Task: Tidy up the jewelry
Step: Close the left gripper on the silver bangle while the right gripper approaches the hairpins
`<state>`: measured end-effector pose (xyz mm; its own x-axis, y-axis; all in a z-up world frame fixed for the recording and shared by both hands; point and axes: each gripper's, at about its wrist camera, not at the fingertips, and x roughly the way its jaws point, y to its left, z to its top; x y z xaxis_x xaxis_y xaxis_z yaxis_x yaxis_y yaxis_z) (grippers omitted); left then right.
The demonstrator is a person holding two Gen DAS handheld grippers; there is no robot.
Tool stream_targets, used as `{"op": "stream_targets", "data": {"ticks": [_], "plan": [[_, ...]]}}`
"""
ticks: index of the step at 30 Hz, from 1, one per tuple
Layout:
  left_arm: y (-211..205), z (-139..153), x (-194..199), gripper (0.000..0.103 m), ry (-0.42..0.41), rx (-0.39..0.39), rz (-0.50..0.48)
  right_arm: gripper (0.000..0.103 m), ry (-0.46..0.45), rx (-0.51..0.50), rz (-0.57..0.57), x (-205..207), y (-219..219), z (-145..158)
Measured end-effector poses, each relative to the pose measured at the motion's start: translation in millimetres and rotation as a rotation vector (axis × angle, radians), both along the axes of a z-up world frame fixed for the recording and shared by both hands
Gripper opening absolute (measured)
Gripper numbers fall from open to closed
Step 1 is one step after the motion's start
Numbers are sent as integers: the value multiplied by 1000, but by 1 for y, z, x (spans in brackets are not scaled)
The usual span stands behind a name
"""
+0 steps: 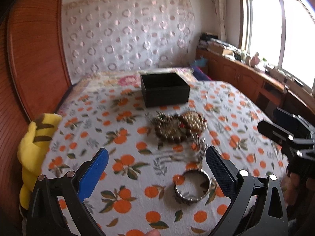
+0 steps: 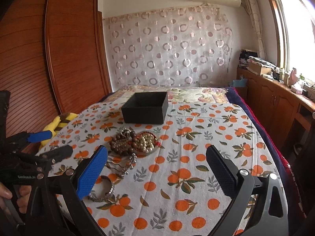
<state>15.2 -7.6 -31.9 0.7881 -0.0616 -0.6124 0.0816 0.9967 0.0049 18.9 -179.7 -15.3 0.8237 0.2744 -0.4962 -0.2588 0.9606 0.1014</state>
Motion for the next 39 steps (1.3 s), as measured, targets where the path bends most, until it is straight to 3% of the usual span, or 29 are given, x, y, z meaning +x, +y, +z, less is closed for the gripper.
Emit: {"op": "stream_targets", "data": {"ticks": [9,16,24,30,35,37,39], "plan": [[-6,-30,11,96,105,0,-53,101,37,10,-2,7,-13,-20],[-15,-56,20,96,203,-6,-106,94,72,32,0,12,-19,-31],[-24,-65,21,95,237,-10,-161,94,100,4,22,14,-17,-41],[-32,-70,19,95,251,-32,-209,83,131,-7,57,17,-10,-46],[-38,-71,18,75,234,-12,-229,80,155,-10,82,21,-4,-51],[-37,-70,18,56,223,-2,-228,77,167,-13,97,24,-1,-52],[-33,-69,18,56,220,-20,-227,74,173,-26,115,28,5,-52]]}}
